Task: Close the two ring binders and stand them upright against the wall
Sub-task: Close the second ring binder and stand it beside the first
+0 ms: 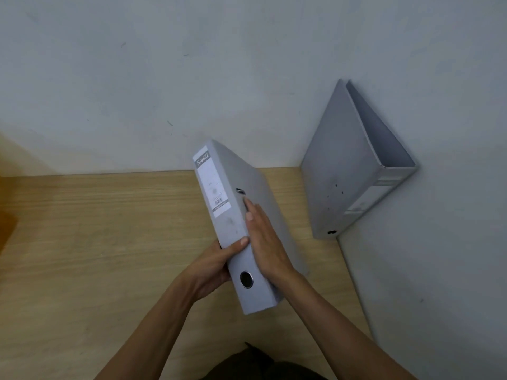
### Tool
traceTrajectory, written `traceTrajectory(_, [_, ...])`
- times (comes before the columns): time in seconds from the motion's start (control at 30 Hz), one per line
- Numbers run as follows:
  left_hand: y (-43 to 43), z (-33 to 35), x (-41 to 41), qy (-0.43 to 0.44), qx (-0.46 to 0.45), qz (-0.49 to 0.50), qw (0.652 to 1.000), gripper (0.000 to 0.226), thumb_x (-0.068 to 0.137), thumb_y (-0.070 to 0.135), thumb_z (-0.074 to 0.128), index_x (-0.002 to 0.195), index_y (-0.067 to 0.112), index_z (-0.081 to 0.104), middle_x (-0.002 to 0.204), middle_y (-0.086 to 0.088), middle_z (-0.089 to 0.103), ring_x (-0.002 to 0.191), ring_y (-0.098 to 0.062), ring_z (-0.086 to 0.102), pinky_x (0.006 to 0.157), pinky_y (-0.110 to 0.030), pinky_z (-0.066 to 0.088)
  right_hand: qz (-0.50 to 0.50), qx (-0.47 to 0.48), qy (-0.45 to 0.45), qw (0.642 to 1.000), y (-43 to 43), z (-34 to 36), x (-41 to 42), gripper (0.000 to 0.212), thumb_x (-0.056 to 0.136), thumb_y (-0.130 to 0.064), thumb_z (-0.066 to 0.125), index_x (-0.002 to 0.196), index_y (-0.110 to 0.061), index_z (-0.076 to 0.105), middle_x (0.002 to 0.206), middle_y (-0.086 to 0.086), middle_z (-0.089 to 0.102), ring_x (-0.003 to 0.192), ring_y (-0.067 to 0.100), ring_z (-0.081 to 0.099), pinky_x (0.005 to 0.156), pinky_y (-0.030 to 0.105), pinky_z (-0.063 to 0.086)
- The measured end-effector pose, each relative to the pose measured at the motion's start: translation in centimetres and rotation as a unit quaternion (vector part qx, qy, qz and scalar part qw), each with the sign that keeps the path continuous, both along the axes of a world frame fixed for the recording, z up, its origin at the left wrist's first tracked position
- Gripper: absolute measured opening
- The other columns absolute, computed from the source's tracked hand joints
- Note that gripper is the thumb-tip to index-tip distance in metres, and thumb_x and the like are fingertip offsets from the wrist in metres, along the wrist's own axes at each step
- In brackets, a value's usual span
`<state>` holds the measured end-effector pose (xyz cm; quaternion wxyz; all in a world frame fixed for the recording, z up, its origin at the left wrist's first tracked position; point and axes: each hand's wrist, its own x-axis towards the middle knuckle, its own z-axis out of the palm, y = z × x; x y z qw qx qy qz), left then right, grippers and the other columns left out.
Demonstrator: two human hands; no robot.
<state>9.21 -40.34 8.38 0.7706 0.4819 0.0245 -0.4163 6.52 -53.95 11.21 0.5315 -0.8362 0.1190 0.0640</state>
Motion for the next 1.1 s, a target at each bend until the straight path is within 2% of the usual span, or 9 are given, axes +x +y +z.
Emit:
traceTrajectory(0.13, [-2.3,1.6,-0.8,-0.135,0.033,0.017,0.990,0.046,0.080,0.038,0.082,0.124,0.037,0.068,0.125,-0.005,0.074,0.115,-0.027,0.072,0.083,-0.037,0.062,-0.030,0.030,-0.078,0.996,-0.7,2.6,-0.3,0.066,0.095,-0.069,0.025,0.157,-0.049,0.017,0.169,-0.014,0.021,0.154,0.004,0.019,0.125,0.047,0.023])
traceTrajectory(0.23, [-4.1,2.2,-0.9,-0.231,0.069,0.051,0.969,0.062,0.083,0.027,0.081,0.139,0.027,0.055,0.127,-0.002,0.073,0.114,-0.020,0.072,0.084,-0.033,0.061,-0.051,0.065,-0.134,0.988,-2.1,3.6,-0.6,0.074,0.093,-0.066,0.040,0.159,-0.039,0.023,0.162,-0.016,0.034,0.145,-0.001,0.036,0.118,0.038,0.038])
traceTrajectory(0.37, [-5.8,1.4,-1.7,-0.265,0.094,0.072,0.957,0.074,0.078,0.019,0.083,0.143,0.020,0.048,0.124,0.007,0.073,0.111,-0.013,0.072,0.080,-0.024,0.060,-0.068,0.059,-0.154,0.984,-4.5,3.0,-1.3,0.077,0.089,-0.056,0.061,0.157,-0.039,0.029,0.159,-0.016,0.041,0.141,0.000,0.043,0.113,0.037,0.046])
traceTrajectory(0.57, [-8.3,-1.1,-3.0,-0.307,0.131,0.023,0.942,0.080,0.075,0.016,0.086,0.138,0.039,0.042,0.121,0.033,0.067,0.112,0.005,0.067,0.078,-0.018,0.059,-0.112,0.062,-0.173,0.976,-8.8,0.9,-3.9,0.068,0.088,-0.046,0.070,0.150,-0.042,0.043,0.151,-0.015,0.052,0.137,0.005,0.052,0.106,0.040,0.053])
traceTrajectory(0.77, [-11.5,-1.7,-0.1,-0.354,0.223,-0.021,0.908,0.059,0.081,0.008,0.082,0.126,0.028,0.050,0.113,0.021,0.062,0.106,-0.006,0.065,0.074,-0.005,0.052,-0.107,0.047,-0.132,0.984,-14.0,-0.1,-5.3,0.046,0.095,-0.025,0.066,0.141,-0.030,0.060,0.139,-0.004,0.066,0.129,0.005,0.061,0.103,0.031,0.054])
traceTrajectory(0.83, [-12.3,-1.6,0.8,-0.364,0.245,-0.017,0.898,0.051,0.081,0.010,0.082,0.116,0.032,0.052,0.105,0.025,0.060,0.093,0.011,0.064,0.070,0.000,0.049,-0.114,0.045,-0.119,0.985,-14.7,-0.5,-5.5,0.043,0.093,-0.027,0.069,0.135,-0.032,0.064,0.134,-0.004,0.069,0.125,0.005,0.063,0.097,0.018,0.054])
traceTrajectory(0.93, [-13.5,-1.4,0.9,-0.392,0.251,-0.031,0.884,0.055,0.083,0.014,0.081,0.127,0.022,0.050,0.108,0.027,0.055,0.090,0.032,0.055,0.072,0.003,0.045,-0.127,0.027,-0.118,0.985,-15.4,-0.6,-5.8,0.055,0.084,-0.045,0.072,0.136,-0.043,0.059,0.135,-0.013,0.067,0.124,-0.002,0.061,0.089,0.010,0.052])
traceTrajectory(1.03, [-14.5,-1.3,0.5,-0.419,0.235,-0.046,0.876,0.071,0.085,0.012,0.077,0.145,0.011,0.039,0.118,0.031,0.051,0.102,0.033,0.051,0.079,0.003,0.045,-0.160,0.022,-0.121,0.979,-16.4,-0.5,-6.0,0.050,0.082,-0.053,0.070,0.128,-0.061,0.056,0.124,-0.031,0.068,0.117,-0.006,0.064,0.090,0.017,0.057])
traceTrajectory(1.1, [-15.1,-0.9,0.4,-0.434,0.231,-0.048,0.869,0.078,0.085,0.011,0.076,0.150,0.013,0.034,0.121,0.032,0.051,0.106,0.032,0.050,0.081,0.003,0.044,-0.173,0.030,-0.122,0.977,-17.2,-0.9,-6.2,0.046,0.082,-0.053,0.070,0.124,-0.065,0.056,0.126,-0.028,0.068,0.117,-0.003,0.065,0.093,0.025,0.059])
